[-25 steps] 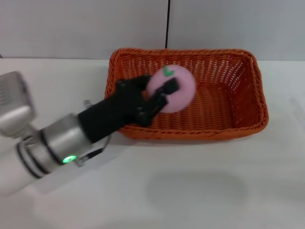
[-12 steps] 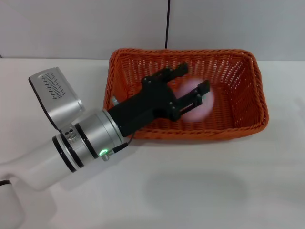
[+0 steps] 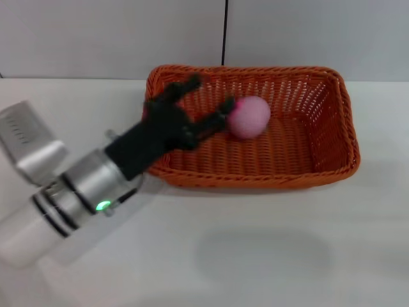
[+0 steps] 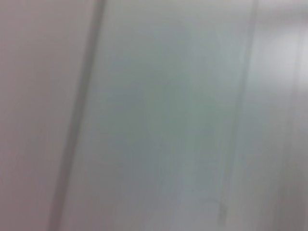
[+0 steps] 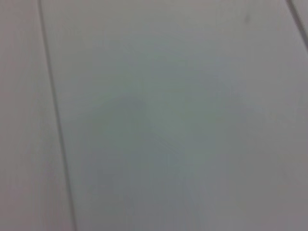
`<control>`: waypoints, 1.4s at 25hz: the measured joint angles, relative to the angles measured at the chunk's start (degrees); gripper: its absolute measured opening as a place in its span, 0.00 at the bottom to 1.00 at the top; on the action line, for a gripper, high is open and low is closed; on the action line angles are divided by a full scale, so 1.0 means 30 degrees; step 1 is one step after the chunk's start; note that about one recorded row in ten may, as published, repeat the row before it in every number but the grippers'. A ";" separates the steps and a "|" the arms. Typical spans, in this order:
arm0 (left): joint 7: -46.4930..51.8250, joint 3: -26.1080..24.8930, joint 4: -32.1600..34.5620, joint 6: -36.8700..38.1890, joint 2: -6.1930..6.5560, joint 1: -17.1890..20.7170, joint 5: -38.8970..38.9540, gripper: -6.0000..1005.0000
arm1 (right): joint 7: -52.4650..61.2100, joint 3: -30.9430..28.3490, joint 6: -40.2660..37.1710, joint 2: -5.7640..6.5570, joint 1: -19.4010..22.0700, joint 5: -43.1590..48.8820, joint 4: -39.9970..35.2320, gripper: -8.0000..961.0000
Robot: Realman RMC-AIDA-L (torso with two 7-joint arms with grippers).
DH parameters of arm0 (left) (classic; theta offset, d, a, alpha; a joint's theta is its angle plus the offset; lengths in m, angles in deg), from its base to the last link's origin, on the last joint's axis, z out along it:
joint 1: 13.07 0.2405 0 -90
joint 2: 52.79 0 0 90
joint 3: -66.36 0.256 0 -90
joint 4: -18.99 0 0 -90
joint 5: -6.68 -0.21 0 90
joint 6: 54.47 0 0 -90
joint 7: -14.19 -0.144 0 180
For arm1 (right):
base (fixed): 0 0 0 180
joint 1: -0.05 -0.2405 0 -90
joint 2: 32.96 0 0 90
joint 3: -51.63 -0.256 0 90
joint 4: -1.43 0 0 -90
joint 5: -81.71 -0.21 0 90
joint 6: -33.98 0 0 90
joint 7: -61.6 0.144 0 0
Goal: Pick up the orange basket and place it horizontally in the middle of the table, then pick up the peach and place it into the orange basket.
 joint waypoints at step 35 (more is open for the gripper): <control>-0.1464 -0.9658 0.5745 -0.6465 -0.0033 0.7323 0.0178 0.82 | -0.7407 -1.5213 -0.0064 -0.0107 0.0178 -0.0037 0.7009 0.84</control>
